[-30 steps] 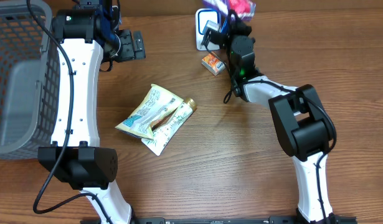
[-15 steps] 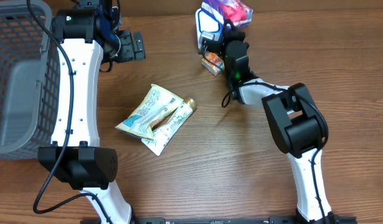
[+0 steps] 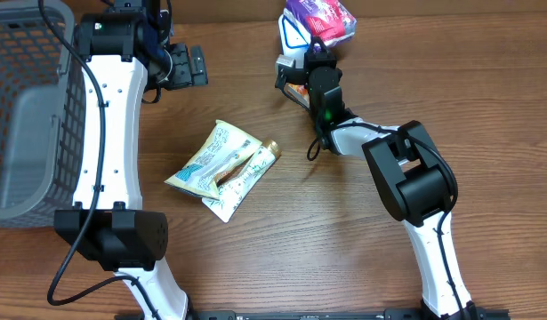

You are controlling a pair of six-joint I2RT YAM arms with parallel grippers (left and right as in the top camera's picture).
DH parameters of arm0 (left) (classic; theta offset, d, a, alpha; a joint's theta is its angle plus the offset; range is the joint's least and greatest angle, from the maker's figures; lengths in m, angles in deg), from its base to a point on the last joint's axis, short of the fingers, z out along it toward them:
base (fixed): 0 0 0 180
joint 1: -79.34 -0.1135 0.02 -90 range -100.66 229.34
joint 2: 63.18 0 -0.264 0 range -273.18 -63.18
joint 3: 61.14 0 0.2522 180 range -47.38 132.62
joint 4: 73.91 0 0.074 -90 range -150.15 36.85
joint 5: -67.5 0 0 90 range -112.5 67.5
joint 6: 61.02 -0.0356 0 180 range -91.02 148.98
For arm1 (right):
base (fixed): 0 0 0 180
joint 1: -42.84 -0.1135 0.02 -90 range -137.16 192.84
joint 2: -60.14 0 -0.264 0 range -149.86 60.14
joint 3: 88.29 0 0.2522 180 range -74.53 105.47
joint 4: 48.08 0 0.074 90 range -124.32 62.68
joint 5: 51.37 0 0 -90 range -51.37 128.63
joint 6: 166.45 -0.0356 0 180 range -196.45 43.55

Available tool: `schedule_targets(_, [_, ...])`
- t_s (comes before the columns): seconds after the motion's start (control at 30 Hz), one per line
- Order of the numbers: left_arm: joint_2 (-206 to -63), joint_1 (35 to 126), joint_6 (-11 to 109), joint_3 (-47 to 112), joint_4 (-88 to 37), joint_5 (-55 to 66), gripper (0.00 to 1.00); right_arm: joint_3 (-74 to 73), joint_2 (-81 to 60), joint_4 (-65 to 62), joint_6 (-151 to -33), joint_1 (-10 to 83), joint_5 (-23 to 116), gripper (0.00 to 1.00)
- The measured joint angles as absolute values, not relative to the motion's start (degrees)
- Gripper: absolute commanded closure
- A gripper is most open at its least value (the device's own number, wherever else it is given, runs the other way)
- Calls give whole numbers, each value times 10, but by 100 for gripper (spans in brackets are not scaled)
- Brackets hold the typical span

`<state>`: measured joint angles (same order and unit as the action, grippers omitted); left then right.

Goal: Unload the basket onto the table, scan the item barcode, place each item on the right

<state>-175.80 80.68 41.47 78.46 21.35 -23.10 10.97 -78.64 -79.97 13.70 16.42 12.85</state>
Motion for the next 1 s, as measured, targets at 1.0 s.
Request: schedule_targets(1.0, [-1758,807,415,785,224,-231,0,61,-585,-788,-134,403,-470,97])
